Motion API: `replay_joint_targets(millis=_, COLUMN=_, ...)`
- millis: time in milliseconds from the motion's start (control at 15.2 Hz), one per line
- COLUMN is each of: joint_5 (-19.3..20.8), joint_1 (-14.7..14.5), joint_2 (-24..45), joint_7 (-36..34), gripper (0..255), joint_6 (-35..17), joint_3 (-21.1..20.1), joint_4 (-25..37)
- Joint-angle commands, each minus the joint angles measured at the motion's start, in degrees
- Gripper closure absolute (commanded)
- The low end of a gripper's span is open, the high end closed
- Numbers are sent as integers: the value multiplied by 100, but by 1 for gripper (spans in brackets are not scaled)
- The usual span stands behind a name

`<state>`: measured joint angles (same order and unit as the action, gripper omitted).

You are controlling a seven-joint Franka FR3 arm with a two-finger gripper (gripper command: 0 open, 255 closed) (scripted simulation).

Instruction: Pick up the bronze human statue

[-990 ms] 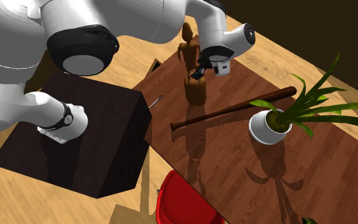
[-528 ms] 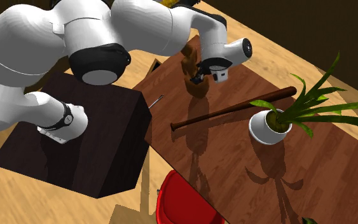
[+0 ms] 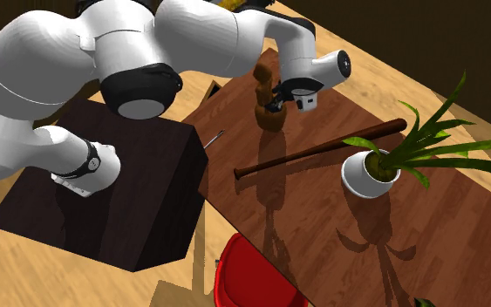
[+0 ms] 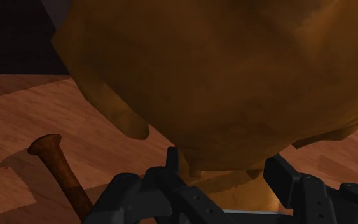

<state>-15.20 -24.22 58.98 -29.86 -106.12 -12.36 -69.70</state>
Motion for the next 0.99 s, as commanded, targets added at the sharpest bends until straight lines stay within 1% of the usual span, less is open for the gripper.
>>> replay_joint_targets(millis=0, joint_5=24, joint_1=-3, joint_2=60, joint_7=0, gripper=255, joint_6=10, joint_3=19, joint_4=-64)
replay_joint_targets(millis=132, joint_5=31, joint_1=-20, joint_2=120, joint_7=-22, gripper=255, joint_6=56, joint_3=19, joint_4=47)
replay_joint_targets(millis=198, joint_5=-4, joint_1=-1, joint_2=-48, joint_7=32, gripper=255, joint_6=-156, joint_3=10, joint_4=-336)
replay_joint_targets(millis=924, joint_5=-47, joint_1=58, joint_2=-670, joint_7=-108, gripper=255, joint_6=210, joint_3=-32, joint_4=-565)
